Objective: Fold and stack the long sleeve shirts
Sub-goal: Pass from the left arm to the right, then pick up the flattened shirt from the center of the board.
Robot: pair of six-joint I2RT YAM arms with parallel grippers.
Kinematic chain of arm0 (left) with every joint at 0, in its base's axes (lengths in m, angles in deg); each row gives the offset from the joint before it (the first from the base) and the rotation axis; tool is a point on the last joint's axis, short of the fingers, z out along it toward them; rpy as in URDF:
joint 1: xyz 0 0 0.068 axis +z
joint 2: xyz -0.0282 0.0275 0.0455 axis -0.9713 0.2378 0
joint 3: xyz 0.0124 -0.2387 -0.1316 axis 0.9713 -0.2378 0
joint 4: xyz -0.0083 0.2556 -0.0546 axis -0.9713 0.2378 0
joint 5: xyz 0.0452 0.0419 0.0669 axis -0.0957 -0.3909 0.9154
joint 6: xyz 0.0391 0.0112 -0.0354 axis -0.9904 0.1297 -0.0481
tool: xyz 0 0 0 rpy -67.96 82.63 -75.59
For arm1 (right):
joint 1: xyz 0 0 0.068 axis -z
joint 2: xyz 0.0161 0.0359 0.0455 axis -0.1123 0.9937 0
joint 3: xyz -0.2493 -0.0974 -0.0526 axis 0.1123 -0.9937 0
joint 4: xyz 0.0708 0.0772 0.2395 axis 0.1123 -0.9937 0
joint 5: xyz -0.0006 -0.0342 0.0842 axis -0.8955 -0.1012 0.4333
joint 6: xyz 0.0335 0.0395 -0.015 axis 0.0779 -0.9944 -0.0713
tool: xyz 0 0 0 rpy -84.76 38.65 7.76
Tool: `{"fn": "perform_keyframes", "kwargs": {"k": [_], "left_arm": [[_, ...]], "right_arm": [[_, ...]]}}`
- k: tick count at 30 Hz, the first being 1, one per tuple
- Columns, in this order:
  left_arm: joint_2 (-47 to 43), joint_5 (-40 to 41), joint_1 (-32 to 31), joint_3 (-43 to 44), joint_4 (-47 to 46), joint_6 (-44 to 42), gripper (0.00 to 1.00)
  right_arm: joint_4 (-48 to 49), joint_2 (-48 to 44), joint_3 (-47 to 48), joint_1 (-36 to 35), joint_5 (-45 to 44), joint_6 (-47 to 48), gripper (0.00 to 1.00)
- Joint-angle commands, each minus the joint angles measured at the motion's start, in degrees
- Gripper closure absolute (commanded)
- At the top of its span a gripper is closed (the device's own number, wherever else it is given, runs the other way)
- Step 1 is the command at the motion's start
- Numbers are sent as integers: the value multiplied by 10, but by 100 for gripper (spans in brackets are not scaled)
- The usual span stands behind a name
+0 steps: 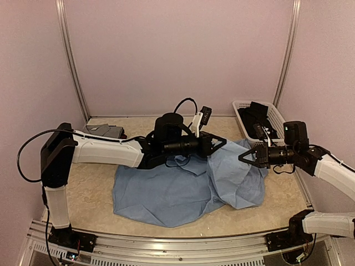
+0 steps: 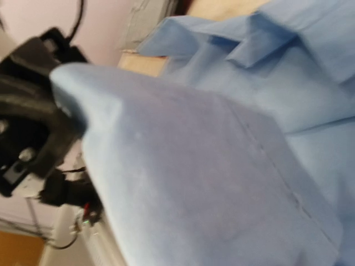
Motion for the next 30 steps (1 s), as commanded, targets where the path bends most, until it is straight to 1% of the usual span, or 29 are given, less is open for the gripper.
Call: {"fn": "perform_keyframes", "kwargs": {"k": [1, 6, 9, 10, 12, 17, 20, 25, 27, 30], "left_arm": [[-25, -42, 21, -50, -49, -14, 76], [-83, -70, 21, -131, -48, -77, 41], [-112, -75, 18, -186, -37, -108, 24], [-123, -76, 15, -202, -31, -121, 19], [-131, -68, 2, -219, -6, -151, 14], [-110, -10, -63, -218, 69, -234, 13], [-81, 28, -84, -200, 104, -243, 14], [-50, 46, -105, -190, 124, -245, 17], [-35, 41, -112, -184, 131, -245, 20], [-14, 45, -116, -172, 155, -243, 30]], "right_arm": [[-121, 10, 69, 11, -90, 94, 100], [-213, 29, 137, 29, -128, 159, 100], [-252, 47, 175, 31, -137, 190, 100], [-266, 52, 189, 32, -142, 201, 100], [-281, 61, 205, 34, -151, 213, 100], [-313, 85, 246, 39, -177, 242, 100], [-321, 90, 264, 40, -190, 243, 100], [-334, 81, 286, 44, -223, 242, 100], [-334, 76, 290, 45, -233, 240, 100], [-337, 77, 288, 46, -243, 243, 100]]}}
